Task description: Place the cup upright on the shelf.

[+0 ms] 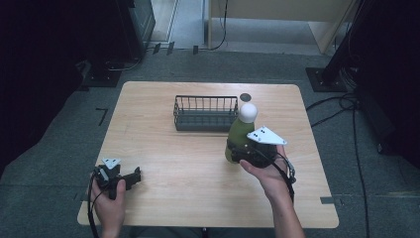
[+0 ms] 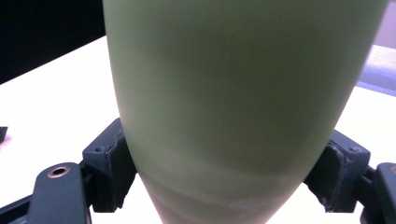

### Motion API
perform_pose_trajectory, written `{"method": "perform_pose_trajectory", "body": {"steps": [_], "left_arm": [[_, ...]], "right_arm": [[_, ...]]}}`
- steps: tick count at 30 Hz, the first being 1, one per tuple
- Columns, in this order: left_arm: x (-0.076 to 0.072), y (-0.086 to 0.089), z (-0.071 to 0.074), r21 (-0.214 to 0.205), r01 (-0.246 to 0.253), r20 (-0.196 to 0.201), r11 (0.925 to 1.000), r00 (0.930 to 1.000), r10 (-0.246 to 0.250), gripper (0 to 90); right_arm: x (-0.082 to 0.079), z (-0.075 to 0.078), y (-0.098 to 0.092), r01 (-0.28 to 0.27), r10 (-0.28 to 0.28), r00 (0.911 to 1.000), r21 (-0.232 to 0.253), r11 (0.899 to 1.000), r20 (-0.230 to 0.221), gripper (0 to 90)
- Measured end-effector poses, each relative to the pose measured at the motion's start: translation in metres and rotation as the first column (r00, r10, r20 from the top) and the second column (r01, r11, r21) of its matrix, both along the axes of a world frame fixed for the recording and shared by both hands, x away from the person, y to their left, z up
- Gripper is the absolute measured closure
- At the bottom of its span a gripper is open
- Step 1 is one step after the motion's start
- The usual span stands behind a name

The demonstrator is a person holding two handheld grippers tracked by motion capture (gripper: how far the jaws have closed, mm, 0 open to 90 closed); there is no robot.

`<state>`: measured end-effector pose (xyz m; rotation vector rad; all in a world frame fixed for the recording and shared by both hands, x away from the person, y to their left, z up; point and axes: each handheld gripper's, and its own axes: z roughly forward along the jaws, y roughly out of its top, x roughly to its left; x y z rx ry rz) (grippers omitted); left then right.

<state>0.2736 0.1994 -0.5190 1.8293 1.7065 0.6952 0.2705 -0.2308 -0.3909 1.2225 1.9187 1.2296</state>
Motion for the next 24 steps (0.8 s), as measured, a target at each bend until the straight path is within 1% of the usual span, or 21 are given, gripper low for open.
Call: {"method": "perform_pose_trajectory", "body": {"steps": [13,19,24], "left_arm": [[0.0,0.0,0.0,-0.001,0.001,0.0,1.0,1.0,-0.001,0.0],[0.0,0.0,0.0,0.0,0.004,0.0,1.0,1.0,-0.004,0.0],[0.0,0.0,0.0,0.0,0.005,0.0,1.0,1.0,-0.005,0.0]], "right_arm": [[0.019,0.01,0.018,0.004,-0.004,1.0,-0.005,1.0,0.007,20.5],[0.028,0.016,0.026,0.003,-0.003,0.9997,0.0,1.0,0.024,20.5],[0.035,0.019,0.03,0.006,-0.005,0.9993,-0.006,1.0,0.036,20.5]]}}
